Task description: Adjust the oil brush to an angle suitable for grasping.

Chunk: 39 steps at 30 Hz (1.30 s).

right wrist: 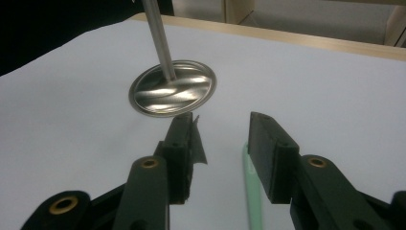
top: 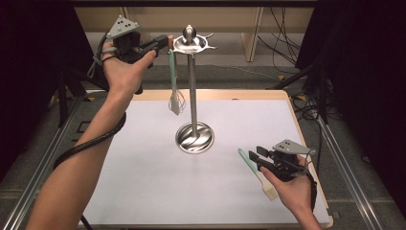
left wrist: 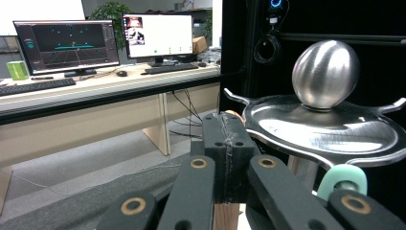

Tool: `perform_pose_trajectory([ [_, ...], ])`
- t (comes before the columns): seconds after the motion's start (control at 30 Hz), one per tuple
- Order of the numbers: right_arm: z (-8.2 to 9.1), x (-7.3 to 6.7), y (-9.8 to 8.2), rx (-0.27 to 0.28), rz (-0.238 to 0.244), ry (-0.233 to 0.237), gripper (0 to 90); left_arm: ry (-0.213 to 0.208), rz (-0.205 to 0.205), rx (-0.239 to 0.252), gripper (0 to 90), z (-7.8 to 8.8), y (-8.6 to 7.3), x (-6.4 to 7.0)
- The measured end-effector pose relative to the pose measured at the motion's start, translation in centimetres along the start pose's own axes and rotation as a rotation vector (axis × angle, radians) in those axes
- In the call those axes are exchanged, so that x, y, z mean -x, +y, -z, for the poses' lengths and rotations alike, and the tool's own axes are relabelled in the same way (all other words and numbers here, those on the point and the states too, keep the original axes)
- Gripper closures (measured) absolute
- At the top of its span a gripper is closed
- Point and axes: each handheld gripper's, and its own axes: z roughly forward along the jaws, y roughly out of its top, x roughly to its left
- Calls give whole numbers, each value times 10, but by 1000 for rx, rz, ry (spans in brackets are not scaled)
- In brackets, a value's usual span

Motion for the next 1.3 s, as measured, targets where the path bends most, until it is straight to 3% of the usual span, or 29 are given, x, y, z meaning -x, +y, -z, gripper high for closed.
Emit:
perform_pose_trajectory([
  [0.1,1,-2,0,-13,-34,4,620,0,-2,-3,896,-2,0,-1],
  [0.4,1,-2,0,-15,-29,6,618,-1,-7,-8,895,-7,-1,-2],
  [0.43,3,-1,1,-38,-26,20,618,-1,-9,-9,895,-7,-1,-2],
  [0.53,1,-3,0,-15,-43,5,617,-1,-11,-8,895,-8,-1,-2],
  [0.6,1,-2,1,-14,-29,2,617,-1,-15,-7,894,-7,-1,-2],
  [0.63,5,-1,2,-51,-23,13,616,1,-11,5,894,-5,-2,-2],
  [0.67,5,-1,2,-51,-23,13,616,1,-11,5,893,-5,-2,-2],
  [0.7,6,0,2,-48,-11,2,614,-4,3,21,889,-1,-4,-2],
  [0.8,6,0,3,-33,-30,-2,613,-5,-7,26,857,6,-6,-3],
  [0.83,8,4,4,-50,-9,-6,612,-5,-11,31,816,13,-10,-4],
  [0.87,9,4,5,-62,-17,-7,612,-5,-11,31,794,13,-10,-4],
  [0.9,9,7,6,-47,19,-17,613,-9,-4,37,777,17,-12,-5],
  [1.0,10,7,6,-61,-19,-21,620,-9,8,50,742,32,-20,-7],
  [1.03,13,8,7,-104,-13,-15,625,-16,18,52,726,37,-23,-7],
  [1.1,12,10,6,-86,-15,-27,639,-27,48,40,677,45,-33,-6],
  [1.13,14,12,7,-134,-9,-23,646,-30,68,34,651,49,-38,-5],
  [1.2,13,13,7,-145,-20,-35,660,-33,81,25,620,57,-49,-4],
  [1.23,13,15,7,-189,-13,-46,675,-33,94,16,585,63,-60,-2],
  [1.3,13,15,7,-204,-13,-52,689,-38,101,9,564,66,-66,-2],
])
